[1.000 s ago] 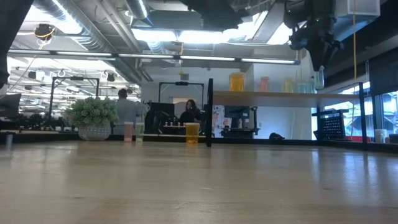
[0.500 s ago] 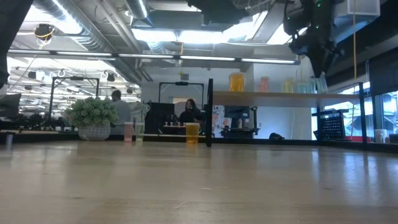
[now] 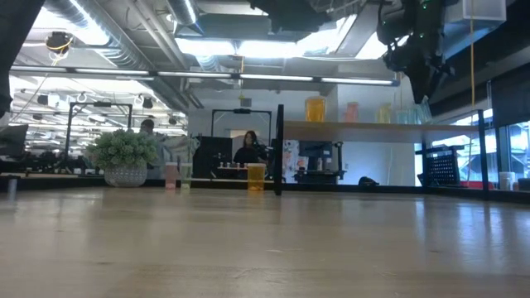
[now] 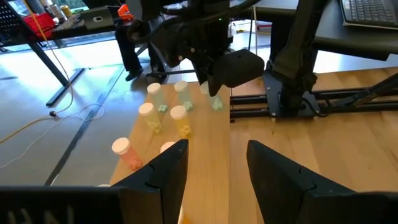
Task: Pick and place medicine bottles onto shelf by color
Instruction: Put the blue pill bottle on the shelf aligned with the other blue pill bottles
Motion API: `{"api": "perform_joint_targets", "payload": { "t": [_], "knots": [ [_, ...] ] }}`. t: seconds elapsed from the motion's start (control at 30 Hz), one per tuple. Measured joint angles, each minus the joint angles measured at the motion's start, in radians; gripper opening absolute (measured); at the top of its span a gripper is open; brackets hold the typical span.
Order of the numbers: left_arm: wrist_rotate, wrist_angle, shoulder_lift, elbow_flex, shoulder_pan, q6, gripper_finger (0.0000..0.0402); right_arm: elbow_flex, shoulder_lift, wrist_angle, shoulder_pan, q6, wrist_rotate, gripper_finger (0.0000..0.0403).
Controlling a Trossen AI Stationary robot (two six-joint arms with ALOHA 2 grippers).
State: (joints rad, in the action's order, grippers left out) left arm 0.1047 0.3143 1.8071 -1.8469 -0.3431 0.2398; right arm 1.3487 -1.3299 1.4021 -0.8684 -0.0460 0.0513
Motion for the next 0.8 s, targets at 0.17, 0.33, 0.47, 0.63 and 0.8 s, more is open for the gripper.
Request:
{"api": "perform_joint_targets", "payload": {
  "t": [0.17,0.33,0.47,0.63,0.8],
  "knots": [
    [0.000,-0.001,0.000,0.000,0.000,0.000,0.0159,0.000,0.017,0.004,0.000,0.000,0.000,0.0136],
    [0.000,-0.001,0.000,0.000,0.000,0.000,0.0159,0.000,0.024,0.002,0.000,0.000,0.000,0.0136],
    [0.000,-0.001,0.000,0.000,0.000,0.000,0.0159,0.000,0.024,-0.012,0.000,-0.002,0.000,0.0136],
    [0.000,-0.001,0.000,0.000,0.000,0.000,0.0159,0.000,0.024,-0.021,0.000,-0.003,0.000,0.0136],
    [0.000,-0.001,0.000,0.000,0.000,0.000,0.0159,0.000,0.024,-0.021,0.000,-0.004,0.000,0.0136]
  ]
}}
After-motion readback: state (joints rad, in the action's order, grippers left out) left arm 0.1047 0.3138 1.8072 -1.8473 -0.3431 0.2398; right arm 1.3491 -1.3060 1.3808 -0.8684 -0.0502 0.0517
